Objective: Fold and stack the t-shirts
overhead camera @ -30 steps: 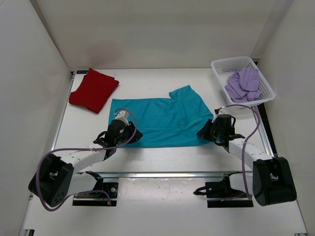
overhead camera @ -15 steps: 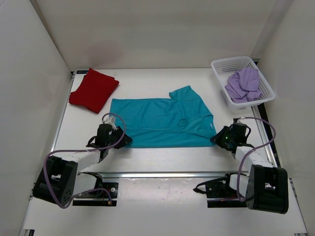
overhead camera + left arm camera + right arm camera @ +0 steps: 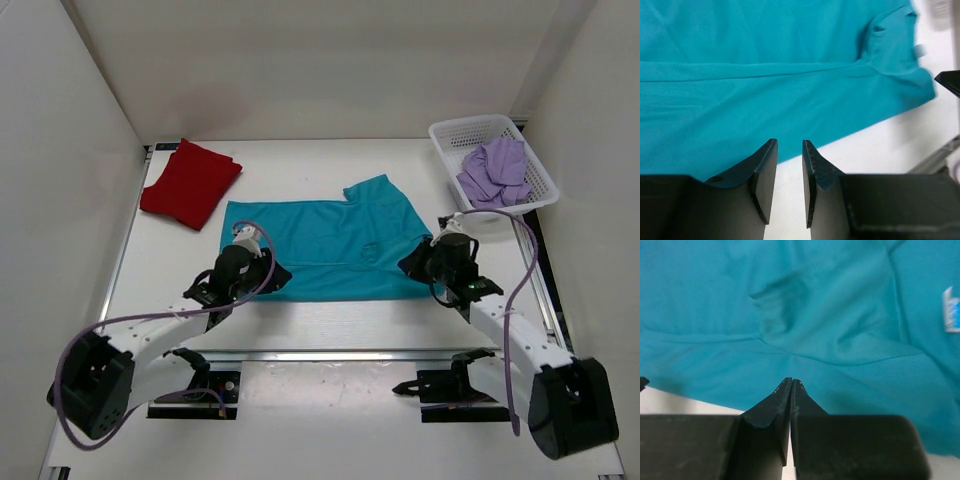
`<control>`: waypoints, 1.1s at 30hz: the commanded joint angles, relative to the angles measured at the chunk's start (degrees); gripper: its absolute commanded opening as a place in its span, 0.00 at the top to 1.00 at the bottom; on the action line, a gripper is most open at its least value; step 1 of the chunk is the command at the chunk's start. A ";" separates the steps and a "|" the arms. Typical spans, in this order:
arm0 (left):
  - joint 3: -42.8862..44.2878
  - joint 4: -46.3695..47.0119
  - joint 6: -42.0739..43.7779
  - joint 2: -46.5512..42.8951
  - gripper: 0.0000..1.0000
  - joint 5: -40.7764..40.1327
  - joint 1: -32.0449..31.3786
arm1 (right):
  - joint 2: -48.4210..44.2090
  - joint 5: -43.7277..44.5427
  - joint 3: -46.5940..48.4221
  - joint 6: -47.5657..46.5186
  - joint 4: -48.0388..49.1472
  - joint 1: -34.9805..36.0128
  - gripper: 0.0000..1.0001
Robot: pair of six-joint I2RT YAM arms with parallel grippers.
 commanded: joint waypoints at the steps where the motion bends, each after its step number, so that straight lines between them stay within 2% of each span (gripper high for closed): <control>1: 1.60 -0.25 0.92 8.39 0.63 -1.16 -2.11 | 7.73 -1.50 -0.23 0.83 4.59 1.99 1.00; 4: 4.06 -1.12 1.98 14.03 0.64 -0.79 -5.09 | 14.43 -1.42 1.44 -1.19 4.70 3.58 1.00; 8: 2.67 -0.16 1.02 17.64 0.64 3.41 -3.87 | 18.92 -3.62 -0.13 -1.02 3.91 2.09 1.00; 12: -3.04 -0.86 -0.29 14.93 0.66 3.77 -4.48 | 13.75 -6.16 -6.46 0.47 3.29 0.25 1.00; 14: -6.65 -0.86 -1.44 10.73 0.66 3.42 -4.49 | 10.42 -6.52 -9.79 1.44 0.92 0.24 1.00; 18: -10.61 -3.58 -2.59 4.39 0.65 3.33 -4.05 | 2.68 -6.34 -11.04 3.20 -3.30 1.47 1.00; 21: -6.59 -9.37 -1.54 -0.01 0.64 1.76 -3.96 | 0.64 -8.36 -5.70 2.93 -4.97 -0.72 0.99; 23: -1.49 -11.57 0.13 -0.81 0.63 1.23 -3.52 | 0.72 -8.81 -0.88 2.06 -5.50 -1.43 0.92; 25: 5.61 -11.76 1.97 0.76 0.62 1.48 -1.86 | 5.27 -9.07 4.32 1.09 -4.71 -1.34 0.89; 27: 10.11 -10.27 3.03 4.97 0.62 3.67 1.65 | 11.24 -9.86 12.38 -1.36 -3.49 -1.69 0.79; 28: 12.83 -9.48 3.21 6.38 0.62 4.55 3.75 | 15.28 -9.08 16.17 -2.33 -2.61 -2.04 0.78; 30: 16.53 -8.43 3.22 12.25 0.63 6.05 8.84 | 21.71 -9.85 21.18 -3.12 0.90 -3.70 0.79; 33: 21.11 -6.49 1.81 18.33 0.64 7.03 15.70 | 31.38 -9.50 29.78 -4.18 2.76 -5.20 0.87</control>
